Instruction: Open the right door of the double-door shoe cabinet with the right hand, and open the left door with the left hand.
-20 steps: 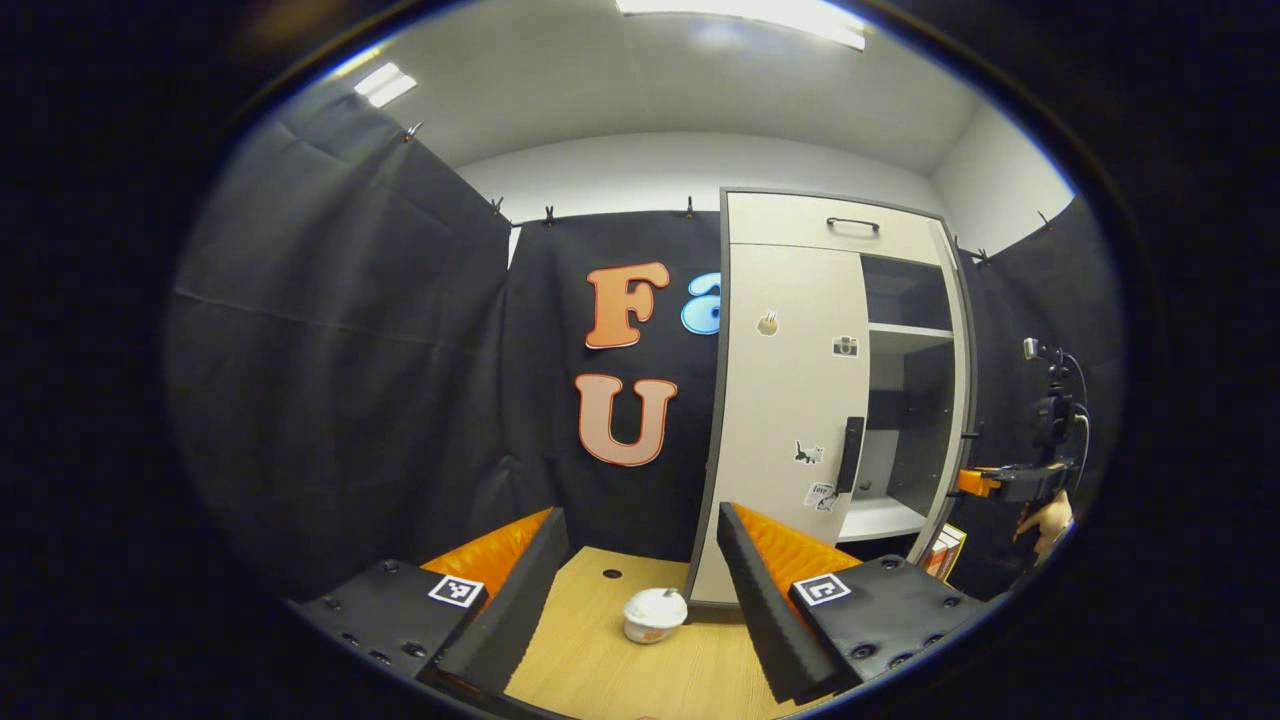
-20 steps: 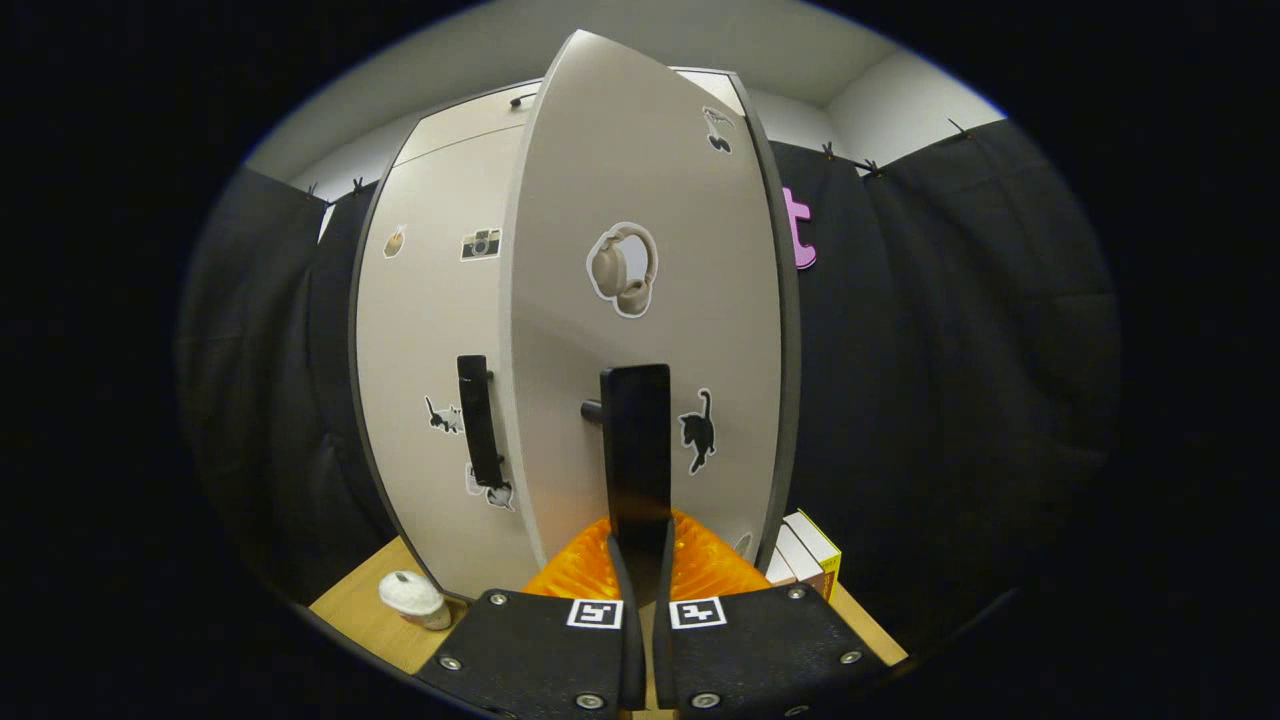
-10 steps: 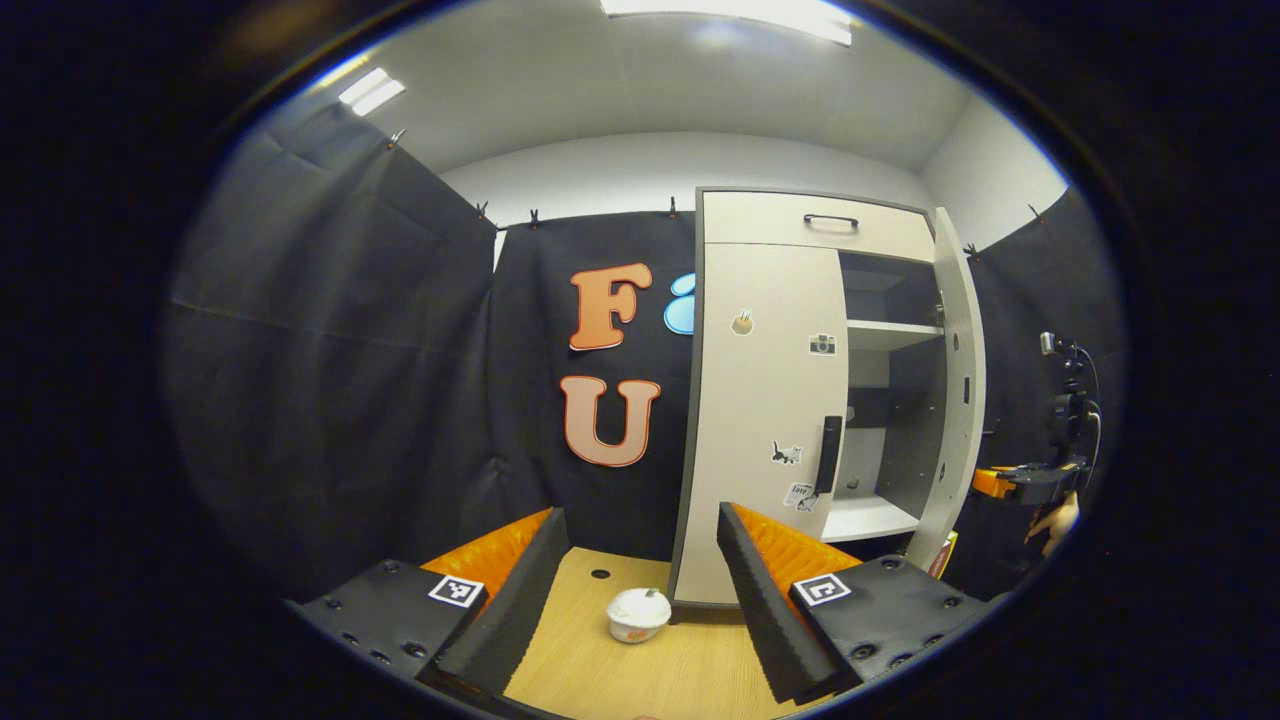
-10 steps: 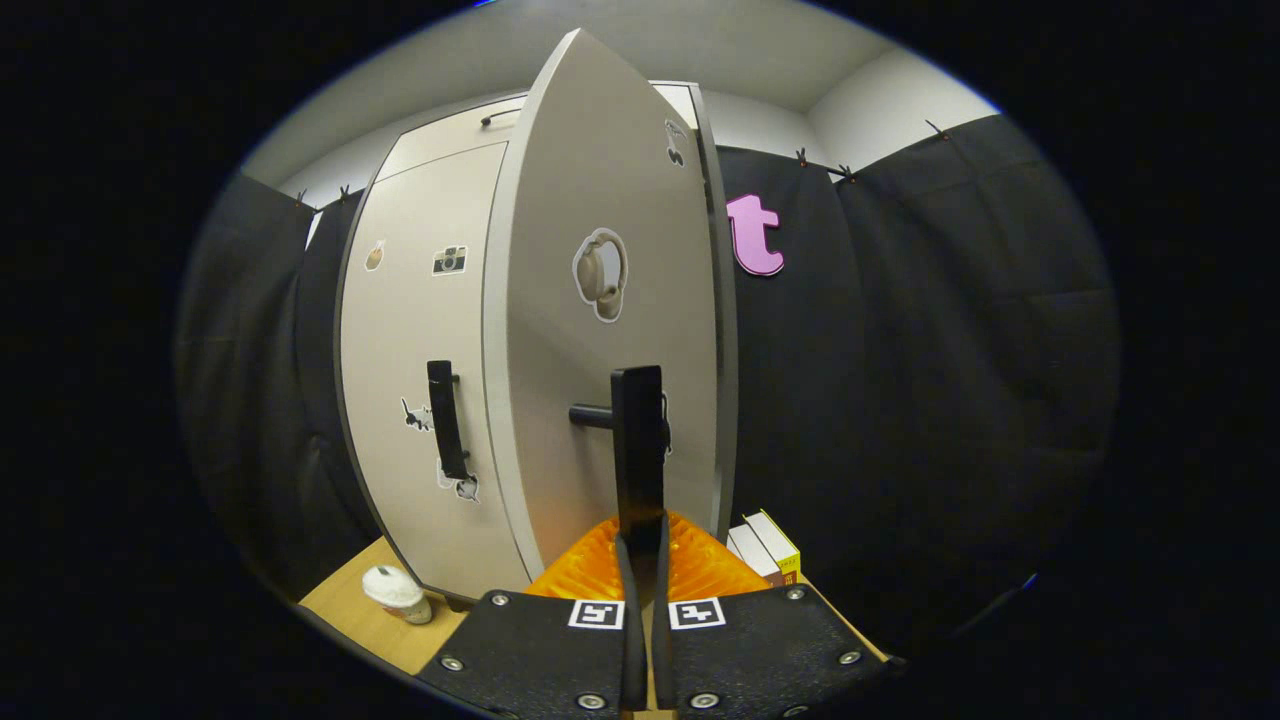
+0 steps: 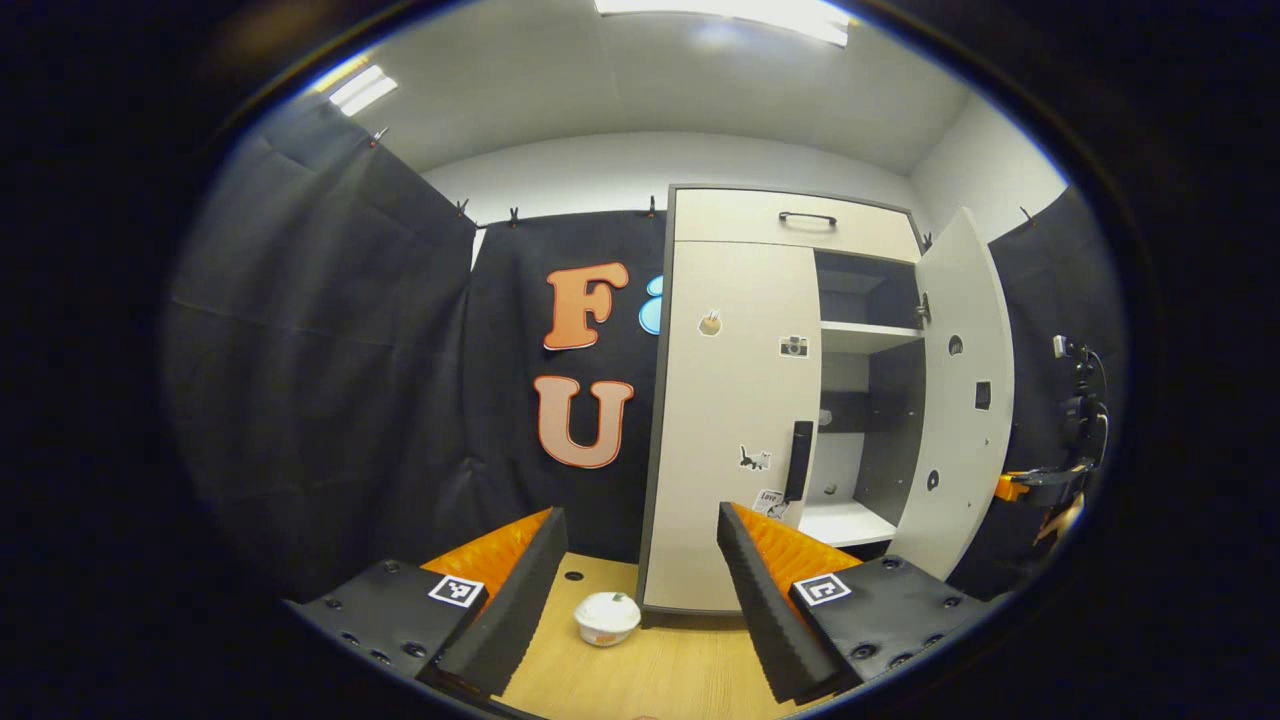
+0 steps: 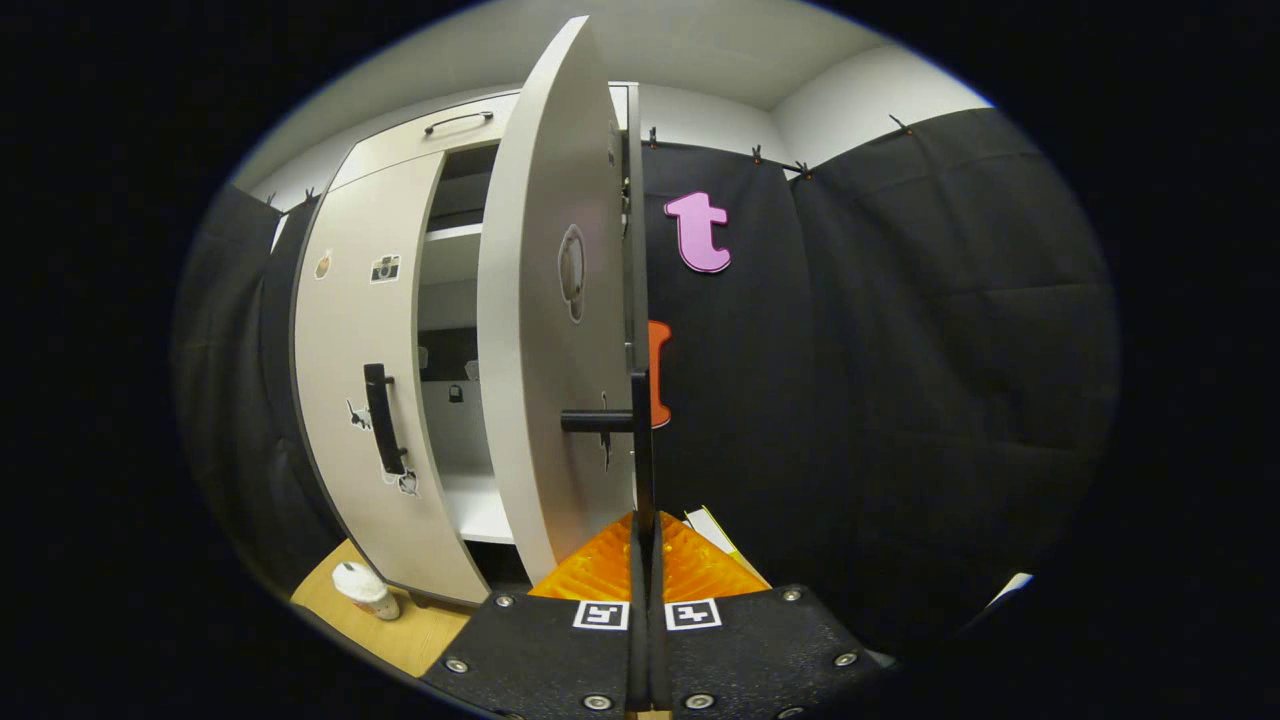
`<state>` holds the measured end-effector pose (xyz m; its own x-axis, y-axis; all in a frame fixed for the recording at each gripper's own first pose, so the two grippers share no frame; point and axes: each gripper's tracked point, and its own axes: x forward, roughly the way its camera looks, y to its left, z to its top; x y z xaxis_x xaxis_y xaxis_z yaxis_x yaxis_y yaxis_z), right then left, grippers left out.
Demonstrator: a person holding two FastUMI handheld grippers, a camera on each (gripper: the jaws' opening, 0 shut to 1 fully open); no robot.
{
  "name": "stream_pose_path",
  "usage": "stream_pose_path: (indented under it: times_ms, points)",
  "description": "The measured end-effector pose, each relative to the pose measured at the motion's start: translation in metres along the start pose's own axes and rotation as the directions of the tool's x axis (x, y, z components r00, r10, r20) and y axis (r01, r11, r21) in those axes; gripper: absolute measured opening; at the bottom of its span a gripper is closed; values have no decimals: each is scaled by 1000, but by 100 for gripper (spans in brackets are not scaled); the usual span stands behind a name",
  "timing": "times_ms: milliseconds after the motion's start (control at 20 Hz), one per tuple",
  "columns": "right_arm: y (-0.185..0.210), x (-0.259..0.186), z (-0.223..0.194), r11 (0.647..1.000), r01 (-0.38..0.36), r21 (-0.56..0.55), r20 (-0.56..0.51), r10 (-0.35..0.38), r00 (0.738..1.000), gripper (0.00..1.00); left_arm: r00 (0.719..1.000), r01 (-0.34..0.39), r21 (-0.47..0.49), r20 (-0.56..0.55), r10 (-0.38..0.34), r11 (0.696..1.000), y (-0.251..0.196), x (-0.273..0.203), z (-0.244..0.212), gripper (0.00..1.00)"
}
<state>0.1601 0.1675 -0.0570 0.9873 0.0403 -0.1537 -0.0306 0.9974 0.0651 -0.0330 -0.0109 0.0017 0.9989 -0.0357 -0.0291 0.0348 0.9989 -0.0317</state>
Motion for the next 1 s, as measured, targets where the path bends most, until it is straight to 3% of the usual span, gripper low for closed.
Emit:
stream_pose_path:
  times_ms: [150,200,250,300,500,600,650,1000]
  points:
    - [-3,2,0,1000,-8,9,-2,8,1000,0,1000,17,17,-7,-17,1000,-16,7,-3,97]
    - [-3,2,0,1000,-12,8,-2,12,1000,4,1000,22,19,-11,-22,1000,-22,8,-5,95]
    - [-4,2,0,1000,-14,10,-2,14,1000,0,1000,27,19,-13,-27,999,-27,9,-5,96]
    - [-4,2,0,1000,-17,13,-1,17,1000,4,999,31,19,-14,-31,999,-30,10,-6,97]
    - [-6,4,0,999,-31,20,-5,31,1000,0,999,30,27,-19,-30,999,-44,17,-8,97]
    - [-8,5,0,999,-35,18,-3,35,999,4,999,33,29,-23,-32,999,-52,21,-10,97]
    - [-10,5,0,999,-41,19,0,41,999,0,999,36,30,-25,-35,999,-57,23,-11,96]
    - [-6,-4,-4,992,-120,45,-24,121,992,0,995,93,21,-47,-92,995,-101,46,-23,97]
